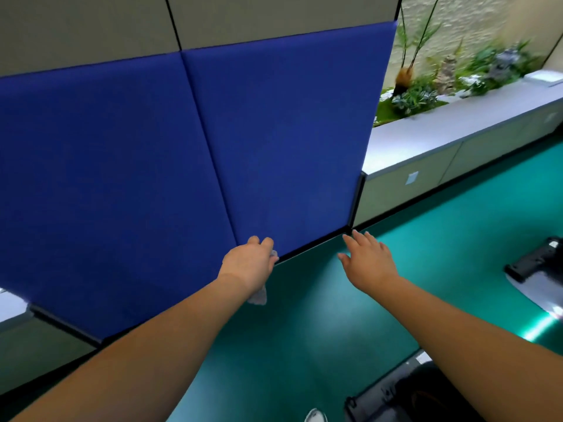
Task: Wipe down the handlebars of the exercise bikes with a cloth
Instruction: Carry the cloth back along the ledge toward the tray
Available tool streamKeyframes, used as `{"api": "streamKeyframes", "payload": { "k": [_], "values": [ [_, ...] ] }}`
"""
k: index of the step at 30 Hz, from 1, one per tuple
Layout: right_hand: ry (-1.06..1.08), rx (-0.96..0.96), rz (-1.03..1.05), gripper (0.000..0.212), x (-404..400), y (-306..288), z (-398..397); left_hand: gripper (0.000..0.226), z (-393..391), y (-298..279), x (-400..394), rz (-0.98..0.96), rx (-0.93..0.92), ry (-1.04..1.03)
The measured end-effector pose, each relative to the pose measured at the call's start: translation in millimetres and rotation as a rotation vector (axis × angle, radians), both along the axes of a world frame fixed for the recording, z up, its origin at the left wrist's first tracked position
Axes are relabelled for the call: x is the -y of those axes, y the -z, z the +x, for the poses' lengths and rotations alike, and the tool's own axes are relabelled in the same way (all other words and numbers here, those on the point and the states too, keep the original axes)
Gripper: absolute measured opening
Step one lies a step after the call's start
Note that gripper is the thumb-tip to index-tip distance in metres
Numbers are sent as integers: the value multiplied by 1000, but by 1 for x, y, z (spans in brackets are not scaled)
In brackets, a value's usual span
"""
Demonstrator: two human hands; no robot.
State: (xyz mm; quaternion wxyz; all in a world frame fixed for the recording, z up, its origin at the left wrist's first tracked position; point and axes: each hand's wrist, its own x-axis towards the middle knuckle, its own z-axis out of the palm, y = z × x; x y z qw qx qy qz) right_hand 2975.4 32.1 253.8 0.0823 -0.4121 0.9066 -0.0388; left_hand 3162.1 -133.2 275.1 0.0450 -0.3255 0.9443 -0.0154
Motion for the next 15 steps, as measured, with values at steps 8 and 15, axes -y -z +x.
{"api": "streamKeyframes", "payload": {
  "k": [8, 15],
  "values": [
    [96, 51, 23, 57, 51, -4, -71, 30, -86, -9, 70, 3, 1, 70],
    [248, 43, 13, 55, 72, 0, -145, 28, -199, -9, 109, 28, 1, 233]
  ]
}}
